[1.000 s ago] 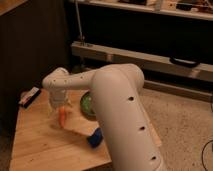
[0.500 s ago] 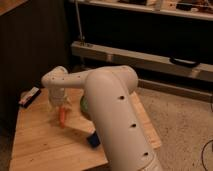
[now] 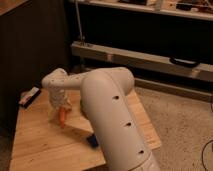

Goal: Place the pepper in the ceramic bowl

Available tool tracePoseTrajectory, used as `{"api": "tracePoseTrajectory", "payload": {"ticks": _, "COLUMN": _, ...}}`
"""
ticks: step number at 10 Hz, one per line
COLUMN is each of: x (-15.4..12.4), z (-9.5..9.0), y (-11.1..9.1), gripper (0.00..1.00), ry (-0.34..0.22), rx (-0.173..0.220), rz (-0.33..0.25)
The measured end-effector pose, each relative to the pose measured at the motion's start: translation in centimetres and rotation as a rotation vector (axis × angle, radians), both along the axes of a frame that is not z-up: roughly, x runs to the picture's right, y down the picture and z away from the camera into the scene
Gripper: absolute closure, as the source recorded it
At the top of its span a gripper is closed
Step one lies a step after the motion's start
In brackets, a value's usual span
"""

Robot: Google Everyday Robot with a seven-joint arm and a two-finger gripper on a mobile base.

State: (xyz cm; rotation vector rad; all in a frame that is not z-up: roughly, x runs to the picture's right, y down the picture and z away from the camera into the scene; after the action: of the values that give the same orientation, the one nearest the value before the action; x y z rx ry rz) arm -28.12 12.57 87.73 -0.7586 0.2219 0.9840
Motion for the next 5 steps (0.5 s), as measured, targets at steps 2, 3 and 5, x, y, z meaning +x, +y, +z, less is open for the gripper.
{"api": "tracePoseTrajectory", "payload": {"ticks": 2, "x": 0.28, "z": 0.18, "y": -0.19, "gripper": 0.26, "ry": 0.006, "rx": -0.004, "rz": 0.011}}
{"api": "tracePoseTrajectory", "payload": {"ticks": 3, "x": 0.45, "z": 0.24, "y": -0.23, "gripper": 0.36, "ry": 0.008, "rx": -0.005, "rz": 0.014}}
{"api": "tracePoseTrajectory", "payload": {"ticks": 5, "x": 0.69, "z": 0.33, "y": -0.1, "gripper": 0.56, "ry": 0.012, "rx": -0.008, "rz": 0.014}}
